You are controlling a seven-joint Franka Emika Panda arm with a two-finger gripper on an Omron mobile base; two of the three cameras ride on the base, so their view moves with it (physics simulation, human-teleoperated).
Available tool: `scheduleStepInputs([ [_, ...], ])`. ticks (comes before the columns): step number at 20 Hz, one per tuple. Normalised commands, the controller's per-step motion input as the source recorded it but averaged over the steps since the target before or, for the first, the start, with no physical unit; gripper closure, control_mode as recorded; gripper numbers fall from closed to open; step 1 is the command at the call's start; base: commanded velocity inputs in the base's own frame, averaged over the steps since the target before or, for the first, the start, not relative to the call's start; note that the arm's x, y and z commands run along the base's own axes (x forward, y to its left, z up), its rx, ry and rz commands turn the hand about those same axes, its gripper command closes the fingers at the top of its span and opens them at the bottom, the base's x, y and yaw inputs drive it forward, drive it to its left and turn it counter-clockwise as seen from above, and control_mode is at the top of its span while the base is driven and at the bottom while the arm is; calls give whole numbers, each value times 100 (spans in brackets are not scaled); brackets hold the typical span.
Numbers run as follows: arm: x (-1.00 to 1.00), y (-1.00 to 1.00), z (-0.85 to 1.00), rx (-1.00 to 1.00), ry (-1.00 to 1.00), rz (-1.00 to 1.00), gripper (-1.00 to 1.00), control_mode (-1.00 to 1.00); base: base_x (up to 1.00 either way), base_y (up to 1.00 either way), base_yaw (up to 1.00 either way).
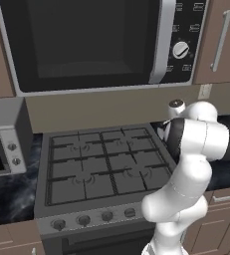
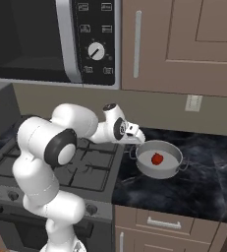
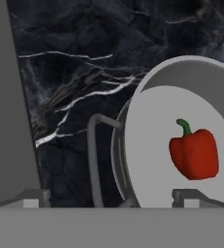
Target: Turn on the sink faucet. Then move the bell pepper from the counter to the sink. Turn off the sink. Move the vegetable from the sink to the pot next to the stove. Finally move the pot to the rear left burner.
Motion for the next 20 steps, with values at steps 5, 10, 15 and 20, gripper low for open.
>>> scheduleStepInputs([
  [5,2,-15,-14,0,0,0,-100,-100,0,0,0],
  [10,9,-8,-14,-1,1,0,-100,-100,0,0,0],
  [15,17,0,-19,-1,0,0,-100,-100,0,0,0],
  [20,7,-10,-20,0,0,0,-100,-100,0,0,0],
])
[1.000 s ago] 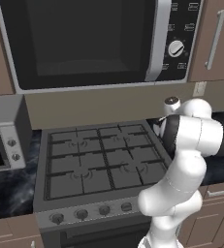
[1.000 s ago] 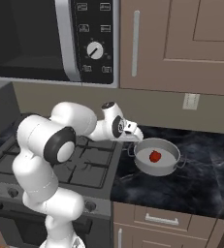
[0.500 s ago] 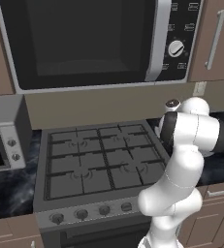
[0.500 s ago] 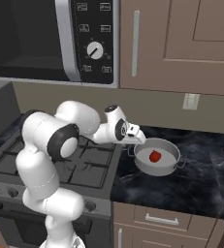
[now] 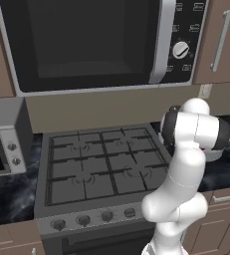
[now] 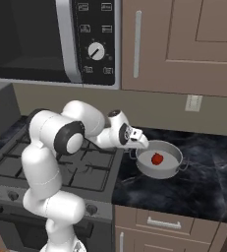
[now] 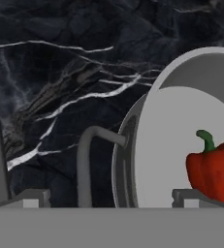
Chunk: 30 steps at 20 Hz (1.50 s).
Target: Turn on the sink faucet. Then move the bell pepper from the counter to the sink. Turn off the sink. Move the vegetable from the sink to the pot next to the stove. Finally move the pot to the rear left burner.
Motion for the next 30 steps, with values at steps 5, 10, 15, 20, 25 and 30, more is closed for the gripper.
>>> scheduleStepInputs([
  [5,0,-18,-13,0,0,0,-100,-100,0,0,0],
  [10,2,-11,-11,0,0,0,-100,-100,0,0,0],
  [15,8,0,-10,0,1,0,-100,-100,0,0,0],
  [20,3,0,-11,0,1,0,100,-100,0,0,0],
  [25,1,0,0,0,0,0,100,-100,0,0,0],
  [30,0,0,0,0,0,0,100,-100,0,0,0],
])
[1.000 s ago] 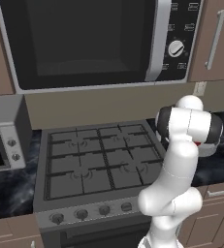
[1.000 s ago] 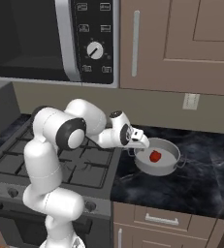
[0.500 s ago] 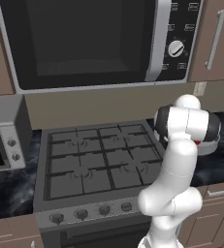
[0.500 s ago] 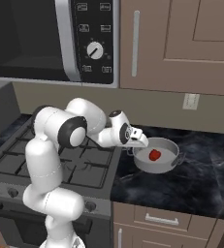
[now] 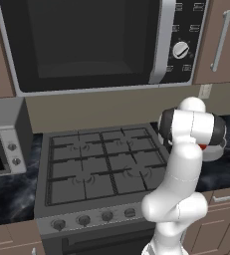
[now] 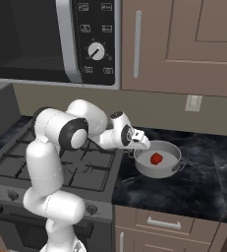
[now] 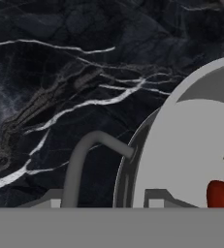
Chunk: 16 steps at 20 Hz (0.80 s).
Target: Turn on the sink faucet. Then move the bell pepper from the counter to the sink. Turn off the sink. Move the vegetable from the sink to the pot next to the stove. Finally move the pot to the rear left burner.
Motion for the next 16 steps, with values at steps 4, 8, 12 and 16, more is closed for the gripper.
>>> scheduleStepInputs([
  [4,-5,5,17,0,0,0,100,-100,0,0,0],
  [8,-28,15,31,-3,-1,0,100,-100,0,0,0],
  [12,-42,15,23,-2,-1,0,100,-100,0,0,0],
  [16,-40,38,22,-3,0,3,100,-100,0,0,0],
])
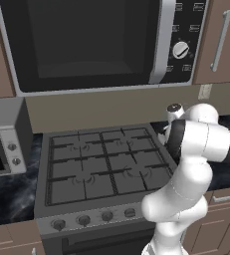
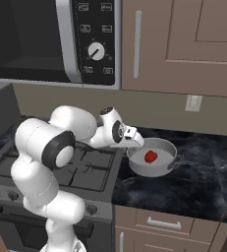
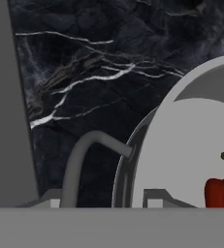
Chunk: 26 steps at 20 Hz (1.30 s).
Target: Turn on the sink faucet. Then move the bell pepper from the counter to the sink. Turn off the sink. Move the vegetable from the sink to the pot next to the stove. Finally move the pot to the rear left burner.
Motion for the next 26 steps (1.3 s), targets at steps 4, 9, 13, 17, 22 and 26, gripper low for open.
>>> scheduleStepInputs([
  [4,-28,62,26,-2,2,8,100,-100,0,0,0],
  [9,-12,78,19,0,4,14,100,-100,0,0,0],
  [13,-2,87,18,0,8,19,100,-100,0,0,0],
  [17,0,93,15,0,10,23,100,-100,0,0,0],
  [22,0,95,13,0,10,26,100,-100,0,0,0],
  [26,0,98,7,0,9,28,100,-100,0,0,0],
])
